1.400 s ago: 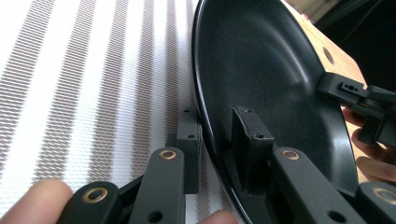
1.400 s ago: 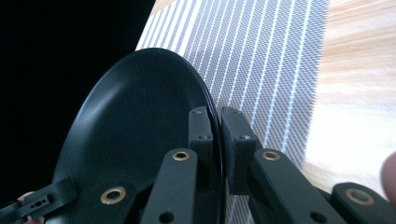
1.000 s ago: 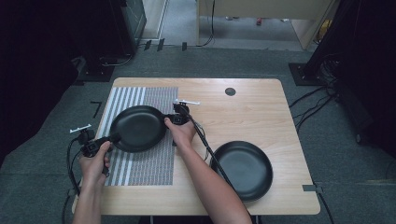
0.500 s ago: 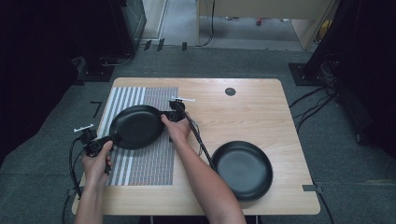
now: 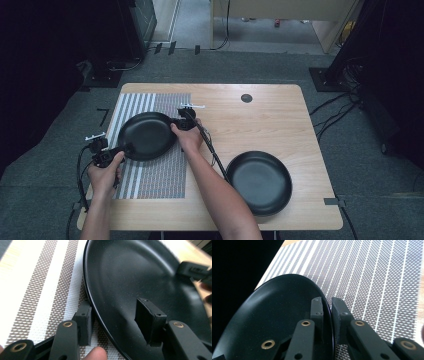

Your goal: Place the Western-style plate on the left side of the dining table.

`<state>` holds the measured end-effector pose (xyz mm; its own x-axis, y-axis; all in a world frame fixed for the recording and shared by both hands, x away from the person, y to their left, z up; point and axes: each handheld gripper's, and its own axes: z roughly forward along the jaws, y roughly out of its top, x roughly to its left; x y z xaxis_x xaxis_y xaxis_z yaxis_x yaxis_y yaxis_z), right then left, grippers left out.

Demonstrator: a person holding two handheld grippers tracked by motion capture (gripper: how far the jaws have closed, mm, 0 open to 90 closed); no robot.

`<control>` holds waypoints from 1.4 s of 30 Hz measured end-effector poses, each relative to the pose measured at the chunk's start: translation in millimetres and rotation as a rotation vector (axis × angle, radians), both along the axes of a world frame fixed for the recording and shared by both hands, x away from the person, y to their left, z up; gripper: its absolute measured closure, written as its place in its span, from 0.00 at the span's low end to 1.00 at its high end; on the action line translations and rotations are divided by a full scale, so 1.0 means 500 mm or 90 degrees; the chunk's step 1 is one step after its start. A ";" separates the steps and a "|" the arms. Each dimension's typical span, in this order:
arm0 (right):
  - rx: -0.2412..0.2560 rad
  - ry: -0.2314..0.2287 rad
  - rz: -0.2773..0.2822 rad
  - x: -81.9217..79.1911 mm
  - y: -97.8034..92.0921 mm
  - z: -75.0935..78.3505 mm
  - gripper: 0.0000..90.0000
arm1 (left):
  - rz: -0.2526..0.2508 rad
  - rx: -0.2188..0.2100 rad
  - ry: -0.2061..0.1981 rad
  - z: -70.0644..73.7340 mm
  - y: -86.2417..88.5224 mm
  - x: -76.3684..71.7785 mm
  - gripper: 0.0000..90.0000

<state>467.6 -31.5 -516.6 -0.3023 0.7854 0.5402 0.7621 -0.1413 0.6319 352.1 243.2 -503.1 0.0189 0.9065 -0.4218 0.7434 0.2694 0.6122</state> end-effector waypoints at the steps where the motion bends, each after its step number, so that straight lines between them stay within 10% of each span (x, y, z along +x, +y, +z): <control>1: -0.004 -0.003 0.001 -0.001 0.001 0.002 0.89 | -0.006 0.026 0.005 0.004 -0.004 0.000 0.54; 5: -0.009 -0.024 -0.011 -0.002 -0.006 0.017 0.81 | -0.021 0.097 0.007 0.018 -0.016 -0.004 0.50; 15: -0.113 -0.091 -0.005 -0.024 -0.033 0.061 0.68 | 0.008 0.083 -0.033 0.047 0.001 -0.023 0.31; 22: -0.149 -0.082 -0.005 -0.047 -0.057 0.090 0.51 | -0.016 0.106 -0.029 0.069 -0.024 -0.038 0.13; 42: -0.162 -0.118 0.079 -0.147 -0.170 0.151 0.33 | -0.039 0.135 -0.087 0.097 -0.068 -0.114 0.12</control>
<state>394.3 -116.5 -441.3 -0.4783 0.8392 0.2587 0.6324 0.1247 0.7645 295.0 209.4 -454.6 0.1205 0.9698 -0.2122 0.6615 0.0809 0.7455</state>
